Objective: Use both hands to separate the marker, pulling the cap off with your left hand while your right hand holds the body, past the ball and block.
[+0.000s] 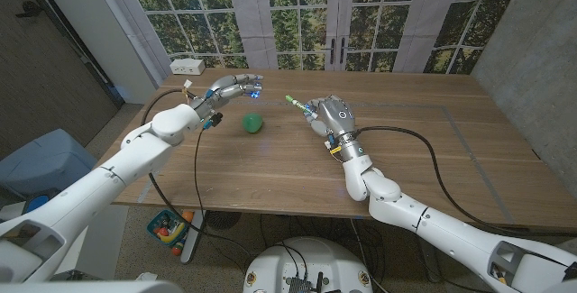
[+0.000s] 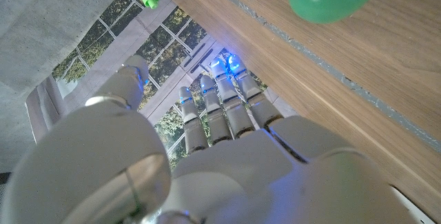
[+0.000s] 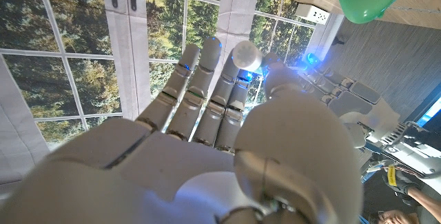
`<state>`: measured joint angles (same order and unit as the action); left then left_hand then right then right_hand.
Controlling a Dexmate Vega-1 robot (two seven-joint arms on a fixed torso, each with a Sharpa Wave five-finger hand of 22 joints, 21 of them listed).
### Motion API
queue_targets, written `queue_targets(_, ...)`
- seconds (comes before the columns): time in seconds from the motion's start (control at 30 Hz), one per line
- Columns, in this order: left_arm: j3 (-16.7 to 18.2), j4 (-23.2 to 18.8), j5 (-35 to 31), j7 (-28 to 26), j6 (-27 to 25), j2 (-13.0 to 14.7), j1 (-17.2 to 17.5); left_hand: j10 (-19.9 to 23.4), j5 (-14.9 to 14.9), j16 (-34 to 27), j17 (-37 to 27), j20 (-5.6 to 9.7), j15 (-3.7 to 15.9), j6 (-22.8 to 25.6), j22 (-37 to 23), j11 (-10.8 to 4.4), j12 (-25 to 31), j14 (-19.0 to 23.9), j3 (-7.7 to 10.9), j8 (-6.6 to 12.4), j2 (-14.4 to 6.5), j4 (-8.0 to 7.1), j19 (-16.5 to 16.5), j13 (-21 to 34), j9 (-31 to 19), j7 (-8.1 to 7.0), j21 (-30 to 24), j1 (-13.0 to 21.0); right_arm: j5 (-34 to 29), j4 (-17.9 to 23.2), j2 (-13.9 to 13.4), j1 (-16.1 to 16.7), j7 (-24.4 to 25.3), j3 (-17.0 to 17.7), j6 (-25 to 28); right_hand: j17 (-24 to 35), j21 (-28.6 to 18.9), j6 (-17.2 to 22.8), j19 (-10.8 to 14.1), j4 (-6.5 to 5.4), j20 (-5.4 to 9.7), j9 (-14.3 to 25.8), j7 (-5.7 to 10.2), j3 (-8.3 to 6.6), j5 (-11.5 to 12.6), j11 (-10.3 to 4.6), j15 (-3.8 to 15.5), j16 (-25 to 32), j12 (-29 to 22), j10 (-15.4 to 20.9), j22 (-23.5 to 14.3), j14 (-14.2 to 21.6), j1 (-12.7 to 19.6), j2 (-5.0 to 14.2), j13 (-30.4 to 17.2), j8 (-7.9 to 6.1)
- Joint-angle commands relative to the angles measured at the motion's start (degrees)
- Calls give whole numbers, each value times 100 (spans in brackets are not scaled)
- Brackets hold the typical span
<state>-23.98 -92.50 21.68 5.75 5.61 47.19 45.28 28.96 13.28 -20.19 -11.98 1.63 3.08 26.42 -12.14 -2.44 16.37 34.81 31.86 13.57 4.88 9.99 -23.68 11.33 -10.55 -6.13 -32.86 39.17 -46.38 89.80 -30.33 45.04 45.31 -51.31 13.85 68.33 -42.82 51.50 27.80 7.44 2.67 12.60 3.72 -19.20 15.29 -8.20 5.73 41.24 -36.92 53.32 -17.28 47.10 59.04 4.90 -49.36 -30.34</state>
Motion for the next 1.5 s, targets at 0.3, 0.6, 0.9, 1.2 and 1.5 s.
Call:
queue_targets(0.3, -266, 198, -51, 772, -6, -15, -510, 198, 251, -34, -25, -114, 664, 214, -47, -7, 39, 192, -26, -21, 31, -73, -108, 30, -21, -27, -108, 238, -104, -53, 18, -29, 210, 77, -430, 83, -110, 381, -20, -16, 839, 892, 233, 71, 72, -349, 718, -39, 45, 344, 14, 87, 8, -14, -26, -44)
queue_targets(0.6, -401, 318, -27, 1179, -5, -29, -727, 632, 467, -97, -59, -27, 683, 528, -76, 32, 129, 471, -45, 6, -51, -149, -244, 37, -23, 129, -241, 383, -153, -132, 62, -81, 267, 70, -524, 108, -170, 347, -41, -27, 831, 868, 163, 103, 99, -344, 717, -64, 73, 332, 31, 102, 16, -3, -60, -18)
queue_targets(0.9, -455, 404, 112, 1507, 34, -57, -832, 730, 540, -106, -62, -24, 643, 630, -86, 116, 132, 554, -82, 5, -20, -161, -286, 42, -24, 245, -293, 420, -213, -143, 69, -102, 297, 62, -556, 121, -224, 306, -73, -39, 827, 829, 138, 133, 118, -334, 714, -94, 111, 297, 48, 98, 21, 17, -89, 23)
queue_targets(1.2, -512, 495, 182, 1709, 70, -113, -917, 886, 635, -148, -94, -37, 618, 745, -101, 216, 148, 685, -80, -1, -164, -236, -329, 50, -30, 328, -362, 464, -243, -97, 35, -86, 307, 70, -606, 130, -286, 279, -112, -48, 824, 804, 121, 167, 132, -322, 713, -126, 147, 275, 71, 95, 29, 39, -121, 49)
queue_targets(1.5, -558, 643, 316, 2002, 172, -191, -1024, 1008, 688, -144, -101, -17, 642, 791, -113, 183, 154, 733, -112, -26, -231, -295, -348, 53, -33, 311, -417, 452, -305, -134, 11, -101, 439, 56, -755, 136, -342, 303, -133, -50, 844, 838, 145, 214, 142, -337, 713, -154, 173, 287, 94, 85, 25, 15, -143, 19)
